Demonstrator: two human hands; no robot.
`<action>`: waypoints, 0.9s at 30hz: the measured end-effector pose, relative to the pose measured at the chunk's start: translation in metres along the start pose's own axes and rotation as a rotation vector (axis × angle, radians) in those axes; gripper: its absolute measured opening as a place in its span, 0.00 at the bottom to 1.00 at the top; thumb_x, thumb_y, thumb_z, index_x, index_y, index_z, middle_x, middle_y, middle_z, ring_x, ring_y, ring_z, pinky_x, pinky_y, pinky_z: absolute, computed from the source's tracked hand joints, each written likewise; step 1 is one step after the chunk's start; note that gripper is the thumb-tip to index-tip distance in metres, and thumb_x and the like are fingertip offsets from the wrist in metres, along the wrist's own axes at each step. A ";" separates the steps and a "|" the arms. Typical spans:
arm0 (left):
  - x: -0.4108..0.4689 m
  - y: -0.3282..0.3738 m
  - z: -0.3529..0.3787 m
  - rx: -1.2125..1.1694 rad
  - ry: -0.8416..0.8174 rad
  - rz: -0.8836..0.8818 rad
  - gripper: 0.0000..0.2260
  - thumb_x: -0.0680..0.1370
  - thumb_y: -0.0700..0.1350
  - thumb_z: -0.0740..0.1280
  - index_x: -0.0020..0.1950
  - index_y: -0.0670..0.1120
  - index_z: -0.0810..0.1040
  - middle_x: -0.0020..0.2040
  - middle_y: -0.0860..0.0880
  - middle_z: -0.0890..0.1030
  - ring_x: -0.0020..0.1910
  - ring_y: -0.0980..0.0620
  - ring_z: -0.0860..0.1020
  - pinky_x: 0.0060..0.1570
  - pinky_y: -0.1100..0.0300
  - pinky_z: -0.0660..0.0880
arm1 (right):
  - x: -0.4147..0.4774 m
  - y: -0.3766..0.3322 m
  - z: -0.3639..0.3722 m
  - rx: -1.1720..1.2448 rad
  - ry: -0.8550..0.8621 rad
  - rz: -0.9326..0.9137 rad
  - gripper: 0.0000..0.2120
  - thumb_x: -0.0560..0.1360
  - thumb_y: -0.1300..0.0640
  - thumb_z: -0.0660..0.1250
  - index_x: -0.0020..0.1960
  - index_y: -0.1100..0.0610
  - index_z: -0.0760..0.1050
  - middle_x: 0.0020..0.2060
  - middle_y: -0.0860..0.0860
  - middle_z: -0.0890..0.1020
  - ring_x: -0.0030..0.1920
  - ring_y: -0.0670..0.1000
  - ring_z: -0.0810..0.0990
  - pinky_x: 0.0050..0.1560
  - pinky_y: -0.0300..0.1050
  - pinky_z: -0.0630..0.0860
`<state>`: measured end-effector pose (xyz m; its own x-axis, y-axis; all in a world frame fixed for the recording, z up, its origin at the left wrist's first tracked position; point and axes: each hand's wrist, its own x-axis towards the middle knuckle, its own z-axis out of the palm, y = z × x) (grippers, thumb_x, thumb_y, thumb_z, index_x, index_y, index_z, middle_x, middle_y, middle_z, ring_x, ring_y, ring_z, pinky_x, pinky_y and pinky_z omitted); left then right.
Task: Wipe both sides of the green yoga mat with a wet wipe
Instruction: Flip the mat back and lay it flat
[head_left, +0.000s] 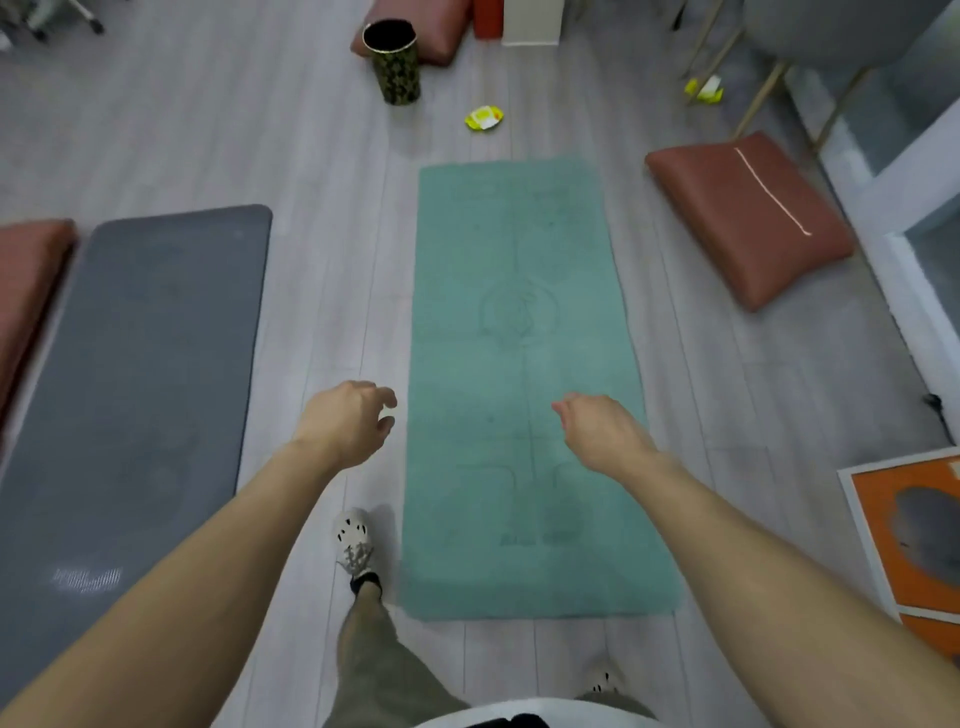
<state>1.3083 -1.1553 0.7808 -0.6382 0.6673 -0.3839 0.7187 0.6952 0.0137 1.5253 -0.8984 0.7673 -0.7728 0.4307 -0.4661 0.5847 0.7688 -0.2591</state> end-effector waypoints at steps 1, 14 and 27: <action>0.017 -0.028 -0.005 -0.001 -0.004 0.003 0.14 0.83 0.55 0.65 0.67 0.57 0.80 0.60 0.56 0.83 0.60 0.50 0.81 0.52 0.54 0.79 | 0.020 -0.024 -0.005 -0.027 0.015 0.009 0.11 0.84 0.63 0.57 0.62 0.59 0.75 0.58 0.62 0.83 0.57 0.64 0.82 0.51 0.53 0.74; 0.210 -0.306 -0.171 0.041 0.028 0.159 0.14 0.84 0.54 0.63 0.69 0.56 0.79 0.62 0.55 0.82 0.60 0.50 0.81 0.53 0.53 0.79 | 0.236 -0.311 -0.097 -0.138 0.179 0.098 0.21 0.87 0.46 0.52 0.58 0.58 0.78 0.53 0.61 0.86 0.56 0.63 0.84 0.53 0.54 0.78; 0.554 -0.479 -0.296 0.023 0.140 0.156 0.13 0.84 0.53 0.64 0.67 0.56 0.80 0.58 0.56 0.82 0.57 0.50 0.81 0.50 0.51 0.80 | 0.626 -0.416 -0.266 -0.123 0.301 0.124 0.23 0.84 0.50 0.55 0.49 0.62 0.85 0.49 0.62 0.86 0.51 0.64 0.85 0.51 0.51 0.79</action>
<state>0.5286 -1.0389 0.8348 -0.5498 0.7979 -0.2472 0.8168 0.5755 0.0409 0.7326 -0.8229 0.8085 -0.7465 0.6306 -0.2123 0.6589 0.7450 -0.1039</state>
